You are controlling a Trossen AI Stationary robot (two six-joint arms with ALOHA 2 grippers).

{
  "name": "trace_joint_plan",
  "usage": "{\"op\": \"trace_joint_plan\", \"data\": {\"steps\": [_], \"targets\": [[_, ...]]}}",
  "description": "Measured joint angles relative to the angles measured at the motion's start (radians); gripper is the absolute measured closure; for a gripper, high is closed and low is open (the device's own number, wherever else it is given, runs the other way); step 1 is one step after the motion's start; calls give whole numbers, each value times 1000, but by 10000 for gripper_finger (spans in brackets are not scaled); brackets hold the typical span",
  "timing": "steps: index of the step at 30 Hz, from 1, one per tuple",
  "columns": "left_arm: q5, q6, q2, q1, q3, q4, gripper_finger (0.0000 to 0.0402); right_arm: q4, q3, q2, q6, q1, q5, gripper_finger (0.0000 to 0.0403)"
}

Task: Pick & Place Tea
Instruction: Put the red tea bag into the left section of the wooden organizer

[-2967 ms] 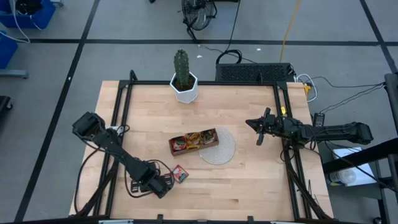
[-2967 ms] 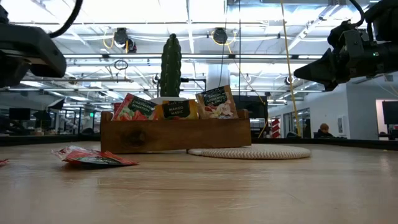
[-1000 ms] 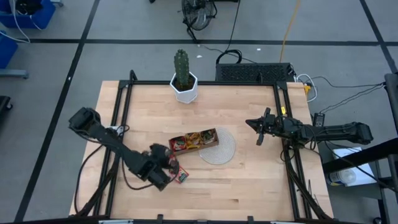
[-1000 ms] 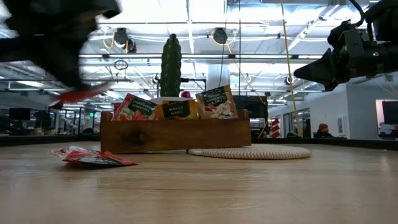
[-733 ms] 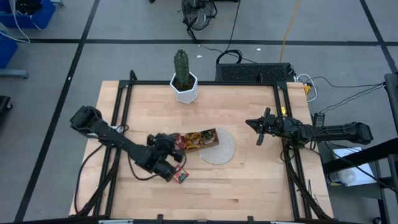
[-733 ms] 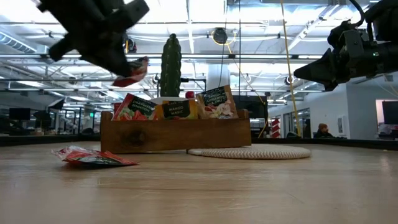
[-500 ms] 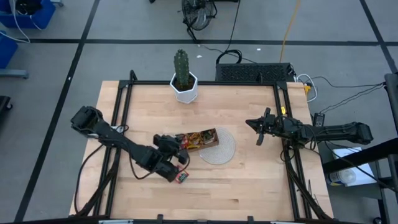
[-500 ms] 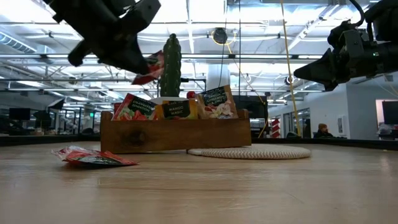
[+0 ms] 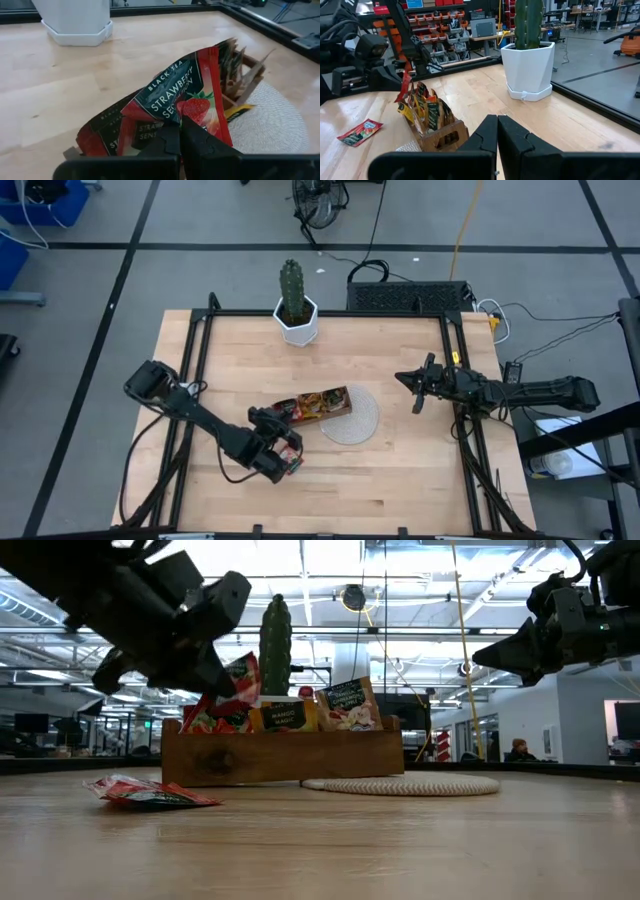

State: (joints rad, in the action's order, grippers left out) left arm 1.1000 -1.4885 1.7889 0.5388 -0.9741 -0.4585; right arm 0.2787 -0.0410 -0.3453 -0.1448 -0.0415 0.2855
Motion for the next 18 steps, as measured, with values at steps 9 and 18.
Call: {"op": "trace_joint_plan", "data": {"steps": [9,18], "targets": [[-9,-18,9,-1,0,-71,401,0,0,0,0,0,0,403],[-140,-3,9,-34,0,-162,398,0,0,0,0,0,0,403]]}}
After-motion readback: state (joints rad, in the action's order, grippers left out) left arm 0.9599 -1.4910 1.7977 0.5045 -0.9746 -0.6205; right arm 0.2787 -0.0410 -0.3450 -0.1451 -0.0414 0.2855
